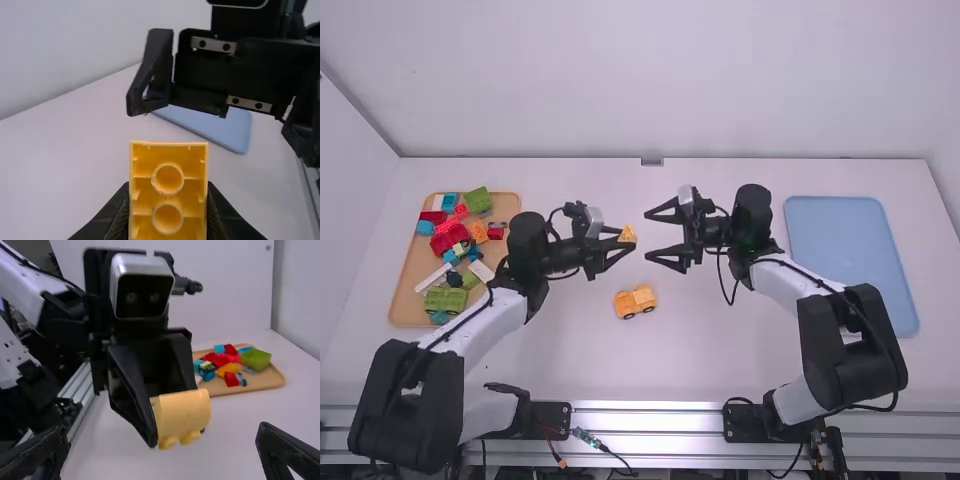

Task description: Assemble lego blocks to make yellow taxi

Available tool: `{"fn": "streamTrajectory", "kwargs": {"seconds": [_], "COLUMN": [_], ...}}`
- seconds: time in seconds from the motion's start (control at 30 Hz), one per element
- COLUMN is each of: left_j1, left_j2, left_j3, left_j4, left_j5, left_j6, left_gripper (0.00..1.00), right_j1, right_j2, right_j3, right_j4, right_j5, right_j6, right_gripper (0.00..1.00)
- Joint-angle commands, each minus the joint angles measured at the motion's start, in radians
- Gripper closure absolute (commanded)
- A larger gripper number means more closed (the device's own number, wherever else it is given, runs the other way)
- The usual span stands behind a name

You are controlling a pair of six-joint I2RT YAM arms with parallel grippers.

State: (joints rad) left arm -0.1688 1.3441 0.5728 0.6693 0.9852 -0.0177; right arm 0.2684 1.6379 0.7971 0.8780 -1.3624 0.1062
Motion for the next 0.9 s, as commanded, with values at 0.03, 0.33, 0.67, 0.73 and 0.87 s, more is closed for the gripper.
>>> {"fn": "streamTrajectory", "kwargs": {"seconds": [0.03,0.33,0.67,0.73,0.87], "left_j1": [-0.01,-0.006,-0.027,-0.03,-0.031], "left_j2": [0.06,0.162,0.166,0.166,0.166], "left_j3": [-0.006,-0.006,-0.006,-0.006,-0.006], "left_j4": [0.079,0.376,0.477,0.499,0.521], "left_j5": [0.116,0.185,0.178,0.178,0.179], "left_j6": [0.003,-0.121,-0.202,-0.215,-0.216], "left_gripper": [0.89,0.94,0.96,0.95,0.96], "right_j1": [0.003,0.027,0.026,0.026,0.029], "right_j2": [0.007,0.007,0.007,0.007,0.007], "right_j3": [0.023,0.023,0.022,0.022,0.023], "right_j4": [0.054,0.06,0.097,0.121,0.14], "right_j5": [-0.032,-0.029,-0.028,-0.028,-0.019], "right_j6": [0.155,0.156,0.159,0.159,0.159], "right_gripper": [0.08,0.12,0.26,0.3,0.31]}}
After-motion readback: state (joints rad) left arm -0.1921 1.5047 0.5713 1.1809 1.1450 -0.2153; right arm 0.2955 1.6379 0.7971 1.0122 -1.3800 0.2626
